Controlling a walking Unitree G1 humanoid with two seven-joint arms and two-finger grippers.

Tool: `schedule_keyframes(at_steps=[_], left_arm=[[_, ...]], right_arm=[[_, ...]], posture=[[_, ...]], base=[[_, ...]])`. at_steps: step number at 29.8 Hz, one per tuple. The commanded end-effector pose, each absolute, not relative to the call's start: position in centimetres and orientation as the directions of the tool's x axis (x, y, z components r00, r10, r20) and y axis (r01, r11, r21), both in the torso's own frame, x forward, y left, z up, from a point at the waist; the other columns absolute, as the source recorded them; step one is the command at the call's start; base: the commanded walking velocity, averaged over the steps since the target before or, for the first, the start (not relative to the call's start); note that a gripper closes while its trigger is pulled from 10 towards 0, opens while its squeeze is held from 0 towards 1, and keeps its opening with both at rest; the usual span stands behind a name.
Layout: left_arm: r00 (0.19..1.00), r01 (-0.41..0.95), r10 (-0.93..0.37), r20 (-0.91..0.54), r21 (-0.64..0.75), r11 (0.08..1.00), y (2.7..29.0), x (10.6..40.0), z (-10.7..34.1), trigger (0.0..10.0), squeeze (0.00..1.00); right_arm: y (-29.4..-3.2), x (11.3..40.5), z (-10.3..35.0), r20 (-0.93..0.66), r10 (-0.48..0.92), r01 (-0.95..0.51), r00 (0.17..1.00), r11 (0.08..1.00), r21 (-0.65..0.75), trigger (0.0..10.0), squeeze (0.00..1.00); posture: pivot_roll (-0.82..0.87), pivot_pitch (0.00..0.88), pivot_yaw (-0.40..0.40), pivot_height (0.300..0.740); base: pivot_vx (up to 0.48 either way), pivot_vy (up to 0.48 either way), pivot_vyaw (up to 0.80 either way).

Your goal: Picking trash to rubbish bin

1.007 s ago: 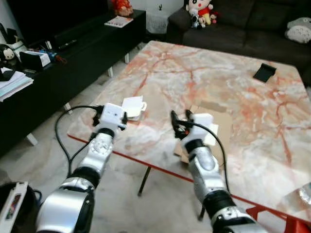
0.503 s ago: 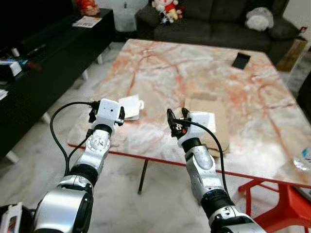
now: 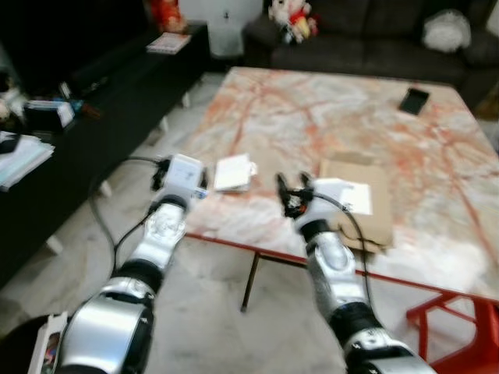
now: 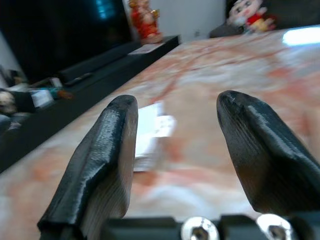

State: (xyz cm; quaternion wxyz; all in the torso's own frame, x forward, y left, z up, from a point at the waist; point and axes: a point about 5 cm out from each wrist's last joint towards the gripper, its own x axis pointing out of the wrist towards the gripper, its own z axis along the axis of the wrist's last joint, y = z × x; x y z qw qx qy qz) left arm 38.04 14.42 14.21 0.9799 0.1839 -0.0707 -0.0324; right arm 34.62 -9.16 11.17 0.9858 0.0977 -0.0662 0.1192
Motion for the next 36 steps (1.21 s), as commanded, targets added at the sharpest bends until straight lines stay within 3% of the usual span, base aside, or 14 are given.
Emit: schedule_keyframes(at_steps=[1,10,18,30,36], left_arm=[[0.987,0.053,-0.105,0.119,0.377,0.925,14.1,38.2,14.3,10.0,0.0],[0.984,0.078,-0.136,0.118,0.4,0.913,13.8,38.1,14.3,10.0,0.0],[0.979,0.094,-0.162,0.126,0.425,0.9,13.4,38.0,14.4,10.0,0.0],[0.962,0.104,-0.209,0.178,0.471,0.876,12.7,37.3,14.3,10.0,0.0],[0.964,0.028,-0.162,0.209,0.529,0.848,12.5,36.6,14.2,10.0,0.0]], right_arm=[[-9.0,34.7,11.4,0.158,0.23,-0.256,0.96,0.951,0.174,10.0,0.0],[-9.0,34.8,11.3,0.144,0.223,-0.248,0.964,0.951,0.187,10.0,0.0],[-9.0,34.8,11.4,0.154,0.223,-0.25,0.963,0.95,0.188,10.0,0.0],[-8.9,34.7,11.3,0.155,0.228,-0.255,0.961,0.949,0.185,10.0,0.0],[-8.8,34.6,11.2,0.152,0.233,-0.26,0.961,0.947,0.189,10.0,0.0]], posture=[[-0.03,0.045,-0.016,0.74],[-0.03,0.046,-0.01,0.74],[-0.03,0.047,-0.009,0.74],[-0.02,0.053,-0.01,0.74],[-0.02,0.055,-0.012,0.74]], base=[[0.48,0.0,0.0],[0.48,0.0,0.0],[0.451,0.0,-0.7],[0.0,0.0,0.0],[0.0,0.0,0.0]])
